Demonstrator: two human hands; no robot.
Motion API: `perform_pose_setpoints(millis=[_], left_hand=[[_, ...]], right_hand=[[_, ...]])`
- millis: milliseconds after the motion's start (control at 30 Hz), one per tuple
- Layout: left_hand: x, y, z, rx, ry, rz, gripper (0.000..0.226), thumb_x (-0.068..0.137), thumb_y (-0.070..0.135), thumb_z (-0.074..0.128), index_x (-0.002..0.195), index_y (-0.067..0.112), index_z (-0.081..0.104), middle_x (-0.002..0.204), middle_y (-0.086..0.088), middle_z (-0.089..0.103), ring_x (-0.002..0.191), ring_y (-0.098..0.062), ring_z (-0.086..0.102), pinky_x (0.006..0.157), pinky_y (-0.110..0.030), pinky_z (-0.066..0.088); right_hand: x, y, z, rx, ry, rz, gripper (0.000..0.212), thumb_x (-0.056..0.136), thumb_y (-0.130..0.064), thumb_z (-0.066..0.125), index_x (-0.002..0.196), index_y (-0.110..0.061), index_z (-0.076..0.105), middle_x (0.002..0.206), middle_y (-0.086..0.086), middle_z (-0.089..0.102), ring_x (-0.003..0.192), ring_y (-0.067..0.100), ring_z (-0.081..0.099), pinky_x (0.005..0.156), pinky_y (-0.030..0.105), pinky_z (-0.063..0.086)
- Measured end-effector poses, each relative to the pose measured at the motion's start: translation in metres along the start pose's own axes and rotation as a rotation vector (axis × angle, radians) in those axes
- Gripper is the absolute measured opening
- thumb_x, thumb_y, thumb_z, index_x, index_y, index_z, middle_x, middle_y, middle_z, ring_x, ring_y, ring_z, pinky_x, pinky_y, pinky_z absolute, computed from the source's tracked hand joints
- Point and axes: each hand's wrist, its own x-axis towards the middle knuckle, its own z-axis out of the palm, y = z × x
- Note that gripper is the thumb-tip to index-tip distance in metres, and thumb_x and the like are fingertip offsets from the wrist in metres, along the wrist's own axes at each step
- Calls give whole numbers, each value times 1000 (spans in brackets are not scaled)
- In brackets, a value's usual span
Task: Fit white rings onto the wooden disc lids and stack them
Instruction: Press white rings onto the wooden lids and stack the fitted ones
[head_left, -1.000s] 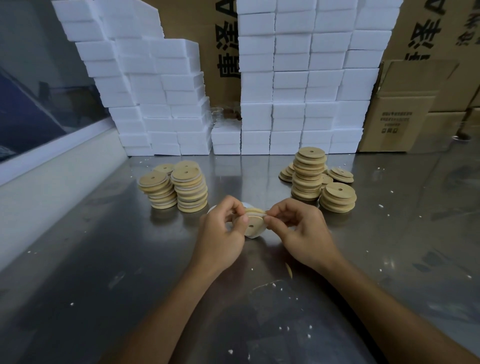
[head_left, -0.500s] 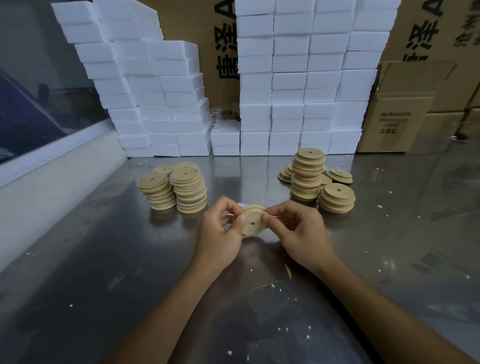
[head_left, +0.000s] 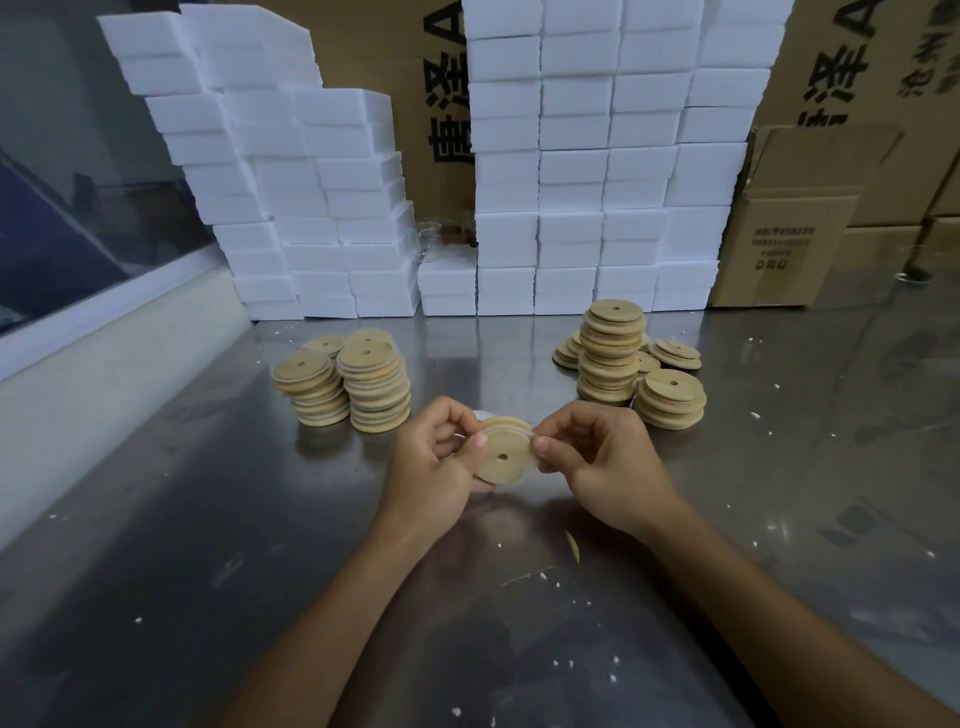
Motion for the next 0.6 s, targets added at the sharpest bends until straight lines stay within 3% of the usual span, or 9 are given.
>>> perform_pose_setpoints(millis=[167,400,600], left_hand=[[0,5,-3,-20,27,-5,22,89,-11,56,78,7,53,83,-11,68,77,-20,70,64,-51,61],[0,9,-3,-106,35,-65,20,90,-11,56,79,6,53,82,-10,68,75,-17,70,60,-43,61],[2,9,-6,-166,48,-128,19,92,-6,56,79,6,55,75,-6,68,72,-25,68,51,-48,59]], right_hand=[[-5,-2,3,-83,-11,-29,6,88,-15,74,88,-9,74,82,-1,74,74,14,70,72,49,58],[-4,-3,5,6,-16,20,3,89,-8,72,87,-7,74,78,9,75,75,26,73,78,49,61],[-3,-3,4,53,-64,56,8,91,-2,68,83,-3,71,71,12,73,67,22,72,71,33,61]])
